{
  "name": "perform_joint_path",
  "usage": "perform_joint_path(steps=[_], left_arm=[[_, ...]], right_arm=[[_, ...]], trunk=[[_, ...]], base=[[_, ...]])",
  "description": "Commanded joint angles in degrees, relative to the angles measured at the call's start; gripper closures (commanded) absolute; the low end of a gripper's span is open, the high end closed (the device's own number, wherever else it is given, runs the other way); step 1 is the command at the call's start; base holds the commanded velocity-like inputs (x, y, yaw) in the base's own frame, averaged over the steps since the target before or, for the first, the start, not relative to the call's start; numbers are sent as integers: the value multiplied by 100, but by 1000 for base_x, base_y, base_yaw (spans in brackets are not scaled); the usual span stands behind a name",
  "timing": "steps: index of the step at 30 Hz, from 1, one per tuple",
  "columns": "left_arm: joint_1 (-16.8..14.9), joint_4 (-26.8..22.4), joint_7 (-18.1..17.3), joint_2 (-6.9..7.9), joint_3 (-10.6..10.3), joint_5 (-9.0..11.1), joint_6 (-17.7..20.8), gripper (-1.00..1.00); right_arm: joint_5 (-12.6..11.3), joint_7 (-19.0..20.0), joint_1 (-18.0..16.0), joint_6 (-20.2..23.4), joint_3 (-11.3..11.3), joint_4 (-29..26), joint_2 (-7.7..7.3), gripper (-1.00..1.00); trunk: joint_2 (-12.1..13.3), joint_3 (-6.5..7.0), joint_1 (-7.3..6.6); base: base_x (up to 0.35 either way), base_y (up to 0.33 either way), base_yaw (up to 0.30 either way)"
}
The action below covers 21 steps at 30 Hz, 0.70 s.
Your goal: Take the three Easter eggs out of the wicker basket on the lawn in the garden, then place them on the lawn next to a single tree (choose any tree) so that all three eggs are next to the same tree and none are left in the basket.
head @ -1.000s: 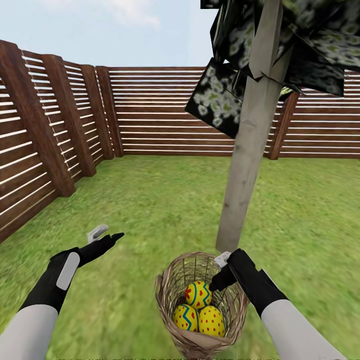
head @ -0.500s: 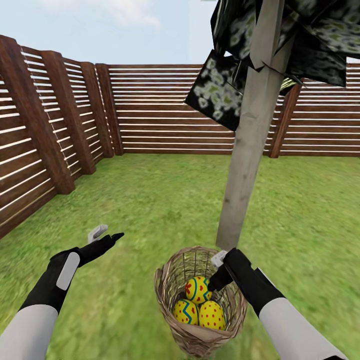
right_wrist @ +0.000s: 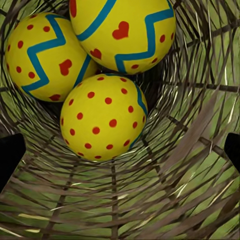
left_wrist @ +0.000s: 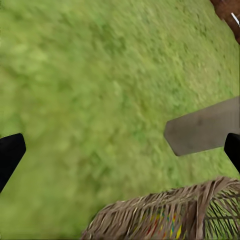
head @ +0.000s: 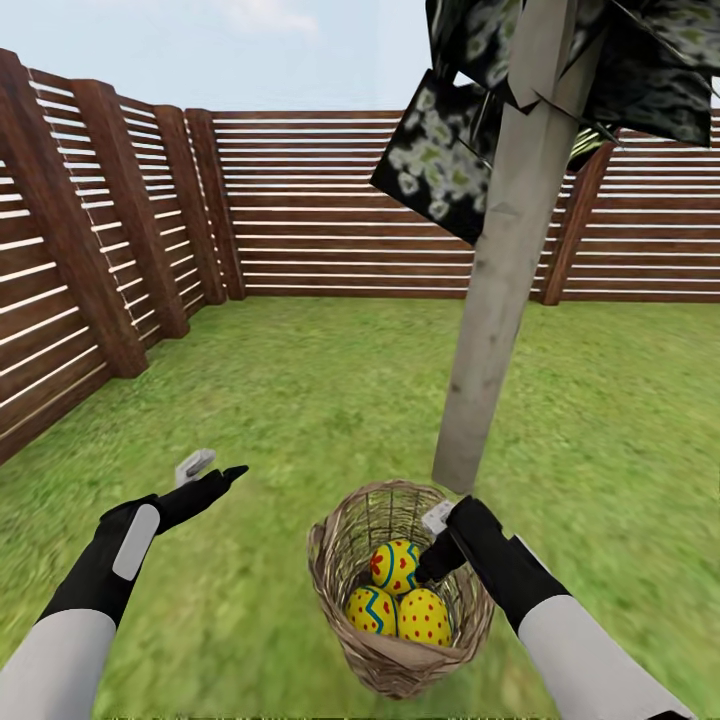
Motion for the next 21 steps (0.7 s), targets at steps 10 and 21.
perform_joint_path(steps=[10,21], left_arm=[[-4,0,-13,-2,14,20,43,-100],[-4,6,-13,-9,7,20,43,-100]], right_arm=[[48,55,-702,-6,4,1016,41,-100],[41,54,-812,-63,7,1021,48,-100]], trunk=[[-16,-227,24],[-31,-471,53]], base=[[0,0,0],[0,0,0]])
